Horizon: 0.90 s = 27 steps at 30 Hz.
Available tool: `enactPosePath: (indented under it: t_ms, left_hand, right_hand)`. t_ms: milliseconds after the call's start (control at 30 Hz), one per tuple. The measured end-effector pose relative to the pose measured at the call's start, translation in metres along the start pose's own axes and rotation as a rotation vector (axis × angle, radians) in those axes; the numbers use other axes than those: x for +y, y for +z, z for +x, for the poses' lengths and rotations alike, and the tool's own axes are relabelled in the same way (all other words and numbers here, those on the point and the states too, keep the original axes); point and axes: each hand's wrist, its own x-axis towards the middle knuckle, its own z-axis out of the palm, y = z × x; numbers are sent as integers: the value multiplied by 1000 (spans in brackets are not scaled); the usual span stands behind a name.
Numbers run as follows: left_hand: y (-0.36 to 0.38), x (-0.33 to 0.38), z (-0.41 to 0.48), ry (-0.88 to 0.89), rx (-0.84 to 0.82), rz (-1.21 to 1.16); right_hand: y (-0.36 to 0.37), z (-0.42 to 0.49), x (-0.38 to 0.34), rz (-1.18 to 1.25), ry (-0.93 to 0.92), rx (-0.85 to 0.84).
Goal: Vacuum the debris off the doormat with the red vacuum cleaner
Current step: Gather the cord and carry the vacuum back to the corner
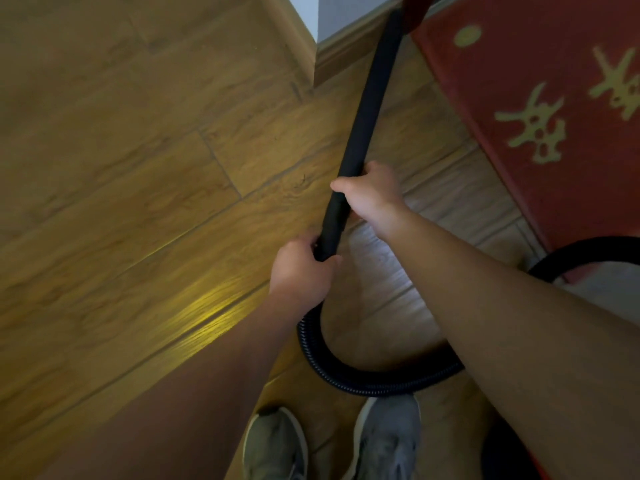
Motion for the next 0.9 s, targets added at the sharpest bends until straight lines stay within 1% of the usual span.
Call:
enactPosePath:
  t_ms: [167, 467, 567, 700, 900]
  left_hand:
    - [-16, 15, -39, 32, -40, -45]
    - [-41, 48, -121, 72, -164, -160]
    - [-45, 58, -145, 62, -209, -249]
    - [-41, 69, -175, 5, -277, -424]
    - [-25, 75, -228, 16, -334, -448]
  right_hand:
    - [-20, -44, -20, 16, -52, -14]
    - [-71, -131, -48, 162, -65, -73]
    - [-87, -158, -53, 179, -68, -107]
    - [-110, -191, -53, 200, -53, -130]
    - [-144, -236, -33, 257, -25, -167]
